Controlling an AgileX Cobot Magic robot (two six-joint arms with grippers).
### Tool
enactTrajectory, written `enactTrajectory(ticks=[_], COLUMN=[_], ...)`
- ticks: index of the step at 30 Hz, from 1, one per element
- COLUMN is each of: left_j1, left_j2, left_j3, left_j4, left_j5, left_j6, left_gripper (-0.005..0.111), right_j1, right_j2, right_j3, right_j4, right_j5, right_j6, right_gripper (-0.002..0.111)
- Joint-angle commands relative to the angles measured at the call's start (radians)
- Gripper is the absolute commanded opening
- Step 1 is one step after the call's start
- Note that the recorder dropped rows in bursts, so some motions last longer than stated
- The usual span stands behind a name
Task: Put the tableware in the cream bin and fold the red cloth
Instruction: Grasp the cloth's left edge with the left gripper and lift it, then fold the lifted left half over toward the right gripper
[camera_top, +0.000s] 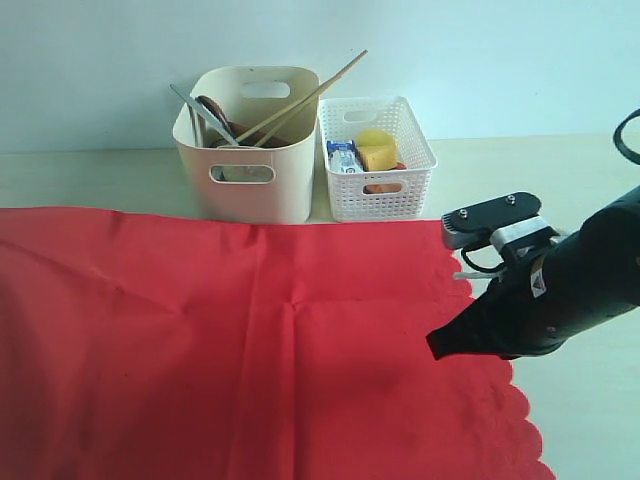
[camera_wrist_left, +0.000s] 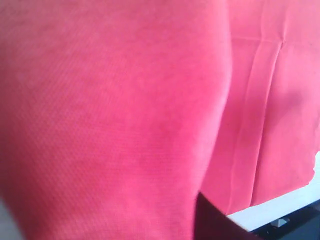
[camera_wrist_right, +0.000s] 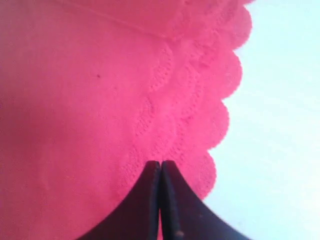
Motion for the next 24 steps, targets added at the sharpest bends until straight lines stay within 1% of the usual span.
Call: enactTrajectory(ticks=[1, 7, 16, 19, 24], left_j1=[0.003, 0.003, -0.001, -0.029, -0.12], left_j2=[-0.054, -0.077, -0.075, -0.075, -0.075], left_j3=[-0.034, -0.07, -0.07, -0.07, -0.07], left_j4=[0.031, 0.032, 0.005, 0.007, 0.039], left_j5=[0.0, 0.0, 0.0, 0.0, 0.0], left_j6=[-0.086, -0.124, -0.128, -0.128, -0.142], left_gripper=[0.006, 0.006, 0.006, 0.006, 0.006], right_j1=[0.0, 0.0, 0.0, 0.0, 0.0], right_j2=[0.057, 0.107, 0.124, 0.157, 0.215], right_j3=[0.004, 0.004, 0.004, 0.004, -0.017], right_j4=[0.007, 0.026, 0.054, 0.054, 0.054], right_j5=[-0.074, -0.156, -0.17, -0.177, -0.181], right_j6=[-0.004, -0.014, -0.057, -0.057, -0.057], right_gripper=[0.0, 0.0, 0.0, 0.0, 0.0])
